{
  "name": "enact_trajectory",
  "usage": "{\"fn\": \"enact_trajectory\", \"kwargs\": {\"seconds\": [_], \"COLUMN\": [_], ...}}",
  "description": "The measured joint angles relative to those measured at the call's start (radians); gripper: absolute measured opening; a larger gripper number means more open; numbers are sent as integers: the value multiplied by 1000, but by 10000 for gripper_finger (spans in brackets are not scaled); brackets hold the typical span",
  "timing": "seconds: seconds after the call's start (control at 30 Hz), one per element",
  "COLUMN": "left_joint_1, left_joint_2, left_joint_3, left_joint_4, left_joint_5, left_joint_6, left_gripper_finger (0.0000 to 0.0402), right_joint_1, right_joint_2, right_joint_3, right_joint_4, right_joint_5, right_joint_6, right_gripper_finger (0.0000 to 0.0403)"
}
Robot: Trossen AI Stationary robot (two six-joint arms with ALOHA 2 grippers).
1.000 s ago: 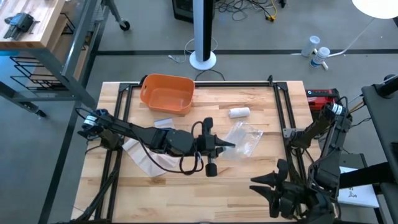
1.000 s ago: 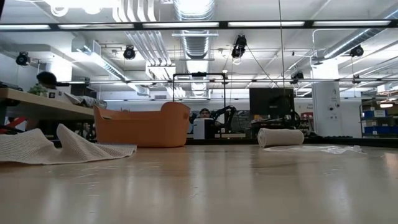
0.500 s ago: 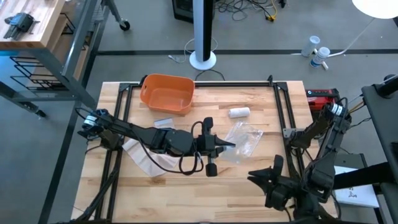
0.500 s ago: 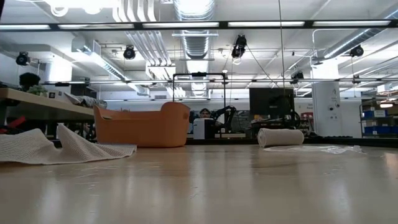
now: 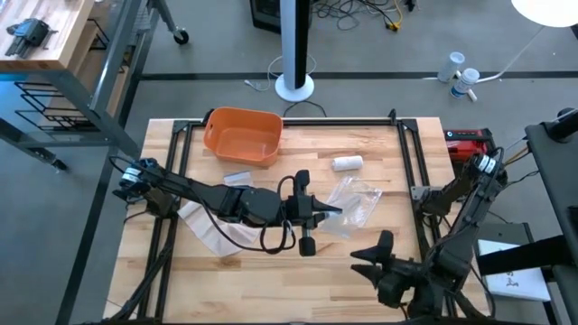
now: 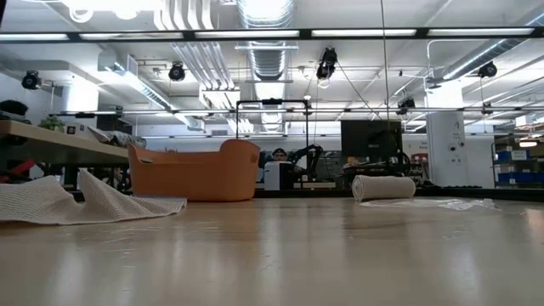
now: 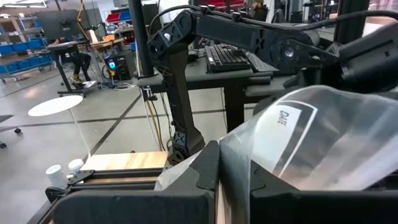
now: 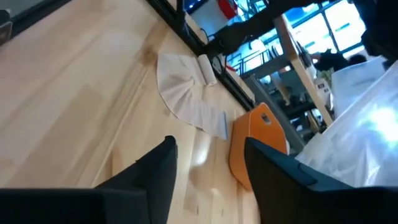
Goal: Roll bandage
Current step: Open the transparent zip bag
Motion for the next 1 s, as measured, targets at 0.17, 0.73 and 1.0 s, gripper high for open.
{"fn": "enact_trajectory", "kwargs": {"seconds": [0.17,0.73,1.0], "left_joint_1": [0,0,1], "left_joint_2": [0,0,1], "left_joint_3": [0,0,0], "left_joint_4": [-1,-3,2], "left_joint_5": [0,1,1], "left_joint_6": [0,-25,-26], "left_gripper_finger": [0,0,0], "right_joint_1": [-4,11,-13], "right_joint_2": [3,23,161], "right_joint_3": [1,-26,-27], "right_joint_4": [39,-373,-345], "right_joint_5": [1,407,502], "right_joint_6": [53,480,338], "right_gripper_finger": [189,174,171]}}
